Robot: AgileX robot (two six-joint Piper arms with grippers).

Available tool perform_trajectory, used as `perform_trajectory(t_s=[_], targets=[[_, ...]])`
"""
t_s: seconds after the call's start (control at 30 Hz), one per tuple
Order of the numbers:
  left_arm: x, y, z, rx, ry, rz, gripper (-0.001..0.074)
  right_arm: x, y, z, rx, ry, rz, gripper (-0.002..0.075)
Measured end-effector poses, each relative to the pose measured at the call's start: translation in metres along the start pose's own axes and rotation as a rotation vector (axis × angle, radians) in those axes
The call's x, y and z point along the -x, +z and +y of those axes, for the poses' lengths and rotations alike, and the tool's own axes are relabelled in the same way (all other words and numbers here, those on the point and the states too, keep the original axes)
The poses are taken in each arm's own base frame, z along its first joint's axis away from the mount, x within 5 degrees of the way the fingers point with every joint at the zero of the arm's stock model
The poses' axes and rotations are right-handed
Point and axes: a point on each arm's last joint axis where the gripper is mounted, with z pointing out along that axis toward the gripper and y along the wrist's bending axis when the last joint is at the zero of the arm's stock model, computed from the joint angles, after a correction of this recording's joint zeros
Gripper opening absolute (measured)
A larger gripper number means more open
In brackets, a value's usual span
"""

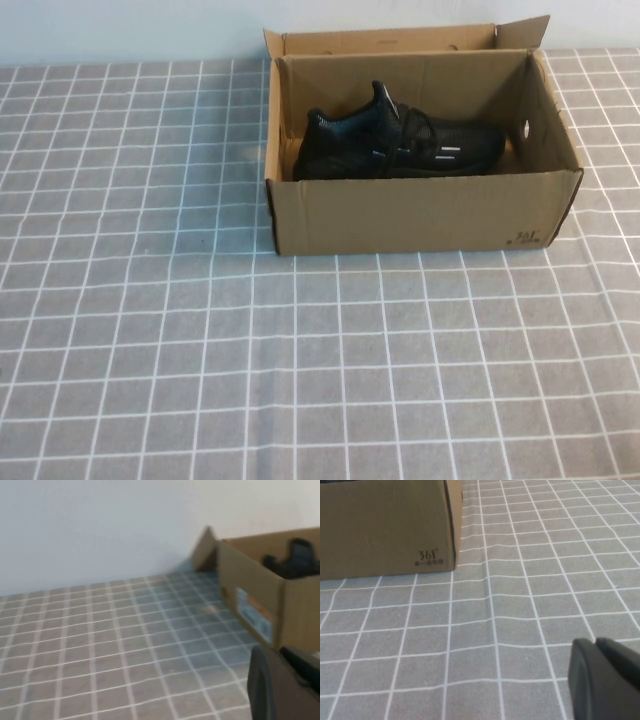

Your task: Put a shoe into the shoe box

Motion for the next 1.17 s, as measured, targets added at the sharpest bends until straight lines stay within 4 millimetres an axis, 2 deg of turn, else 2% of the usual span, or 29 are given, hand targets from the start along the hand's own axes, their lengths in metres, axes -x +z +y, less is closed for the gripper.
perform_trajectory(t_s=[0.27, 0.37, 0.53, 1.17], targets=[[-0.036, -0.008, 0.0, 0.079, -0.097, -0.022, -0.0001, 0.0, 0.0, 0.0, 0.0, 0.0, 0.002, -0.0016], [-0.043, -0.009, 0.0, 0.079, -0.107, 0.047, -0.0001, 0.0, 0.0, 0.0, 0.0, 0.0, 0.002, -0.0016], [-0.063, -0.011, -0.002, 0.074, -0.09, 0.256, -0.0001, 0.0, 0.0, 0.0, 0.0, 0.0, 0.004, -0.0016], [-0.064, -0.012, -0.002, 0.074, -0.082, 0.274, -0.0001, 0.0, 0.0, 0.0, 0.0, 0.0, 0.004, -0.0016]])
